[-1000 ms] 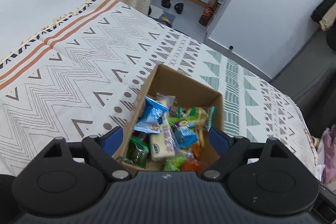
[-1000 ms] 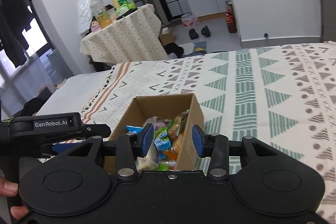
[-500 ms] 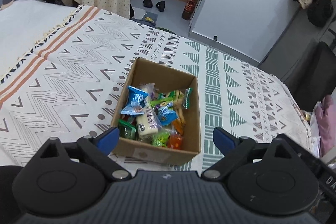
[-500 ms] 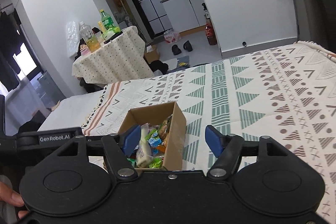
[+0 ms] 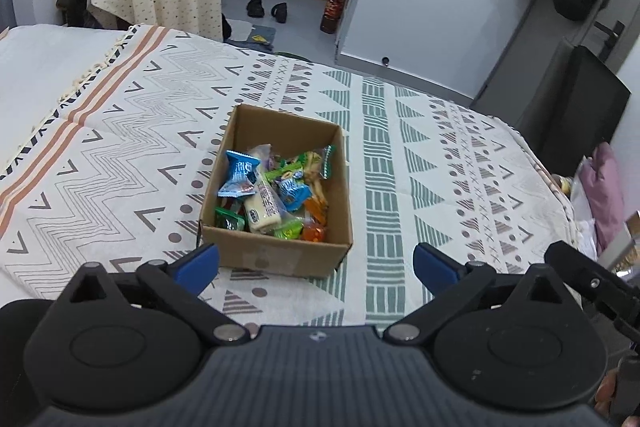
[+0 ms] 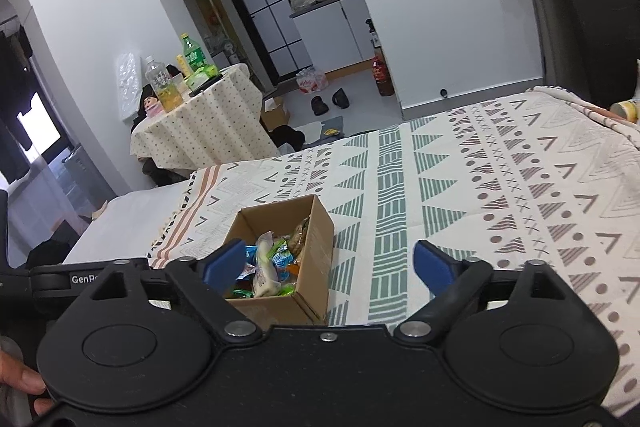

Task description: Organize snacks

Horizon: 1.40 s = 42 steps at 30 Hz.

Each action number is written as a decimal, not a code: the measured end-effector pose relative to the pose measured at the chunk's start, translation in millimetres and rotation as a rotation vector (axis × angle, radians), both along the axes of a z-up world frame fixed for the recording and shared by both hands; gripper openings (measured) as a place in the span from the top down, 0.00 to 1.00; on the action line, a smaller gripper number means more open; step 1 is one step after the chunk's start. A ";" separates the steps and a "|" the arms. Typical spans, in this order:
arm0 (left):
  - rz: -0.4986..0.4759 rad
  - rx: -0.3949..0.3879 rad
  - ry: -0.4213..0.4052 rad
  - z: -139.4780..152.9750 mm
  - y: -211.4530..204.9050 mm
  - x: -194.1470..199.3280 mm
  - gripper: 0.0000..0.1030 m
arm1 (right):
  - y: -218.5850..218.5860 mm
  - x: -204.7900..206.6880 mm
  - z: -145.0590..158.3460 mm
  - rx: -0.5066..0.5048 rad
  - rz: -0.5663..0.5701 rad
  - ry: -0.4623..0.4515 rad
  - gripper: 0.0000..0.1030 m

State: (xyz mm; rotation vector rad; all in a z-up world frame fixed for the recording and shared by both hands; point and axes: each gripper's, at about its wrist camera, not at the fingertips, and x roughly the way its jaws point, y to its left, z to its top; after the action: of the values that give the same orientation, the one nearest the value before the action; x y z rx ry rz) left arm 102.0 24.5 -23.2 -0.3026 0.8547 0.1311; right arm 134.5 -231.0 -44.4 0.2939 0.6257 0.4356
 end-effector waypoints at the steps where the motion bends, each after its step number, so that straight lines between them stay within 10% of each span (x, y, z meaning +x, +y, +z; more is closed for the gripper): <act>1: -0.003 0.000 0.000 1.3 -0.2 -2.5 0.00 | -1.0 -3.2 1.8 0.000 -0.006 -0.003 0.05; 42: -0.154 0.103 -0.112 59.2 7.2 -113.9 0.00 | 7.0 -109.9 55.4 -0.140 -0.094 -0.068 0.00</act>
State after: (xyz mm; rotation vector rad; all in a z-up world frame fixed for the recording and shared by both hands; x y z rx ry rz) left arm -11.9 31.7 36.0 -0.1458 0.7543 0.0143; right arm 24.6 -224.0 11.0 0.1738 0.5702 0.3091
